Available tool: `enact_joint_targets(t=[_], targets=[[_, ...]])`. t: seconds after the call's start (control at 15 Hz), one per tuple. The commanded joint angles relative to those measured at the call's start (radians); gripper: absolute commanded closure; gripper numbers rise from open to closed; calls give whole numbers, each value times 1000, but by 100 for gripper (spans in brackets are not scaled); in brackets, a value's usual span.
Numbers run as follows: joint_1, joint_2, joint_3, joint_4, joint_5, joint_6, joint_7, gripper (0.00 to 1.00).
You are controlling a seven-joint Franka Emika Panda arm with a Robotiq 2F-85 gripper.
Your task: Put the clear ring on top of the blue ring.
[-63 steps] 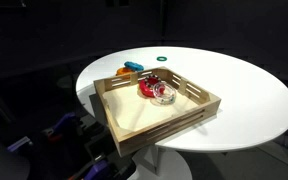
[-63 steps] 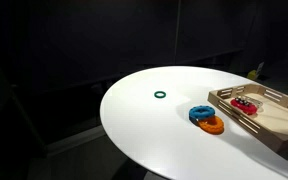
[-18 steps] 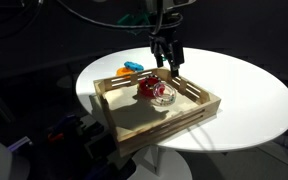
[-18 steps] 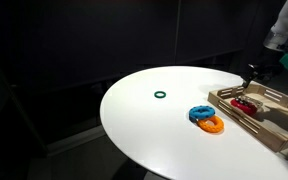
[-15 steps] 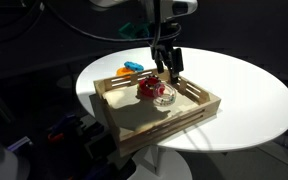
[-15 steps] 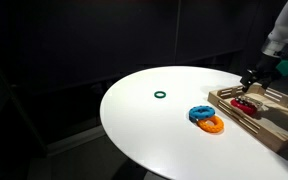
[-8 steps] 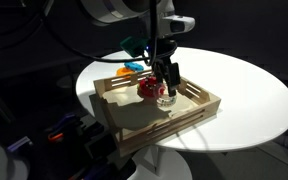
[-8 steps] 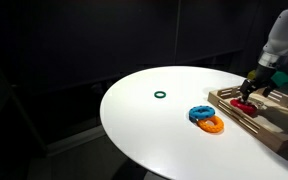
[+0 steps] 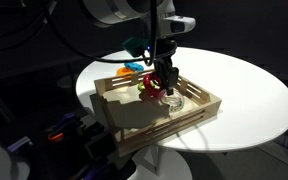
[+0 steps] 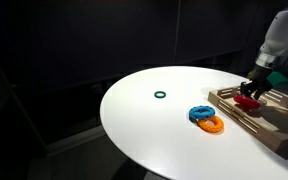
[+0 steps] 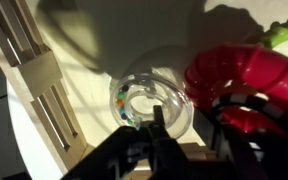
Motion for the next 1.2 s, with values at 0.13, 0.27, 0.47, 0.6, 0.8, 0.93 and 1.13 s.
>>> enact_joint_targets(t=[0.13,0.27,0.47,0.6,0.8,0.93,1.13], targets=[[16,-12,-21,17,-16,-2,21,99],[16,-15,-23,17,-11,-1,16,100],[15,-18,-24,16,-7,-5,11,73],[14,-12,-28,17,-18,-3,18,70],[13,-1,-32,17,-23,1,23,47],[14,7,-34,17,-26,2,27,31],[17,20,-37,19,-33,4,35,11]])
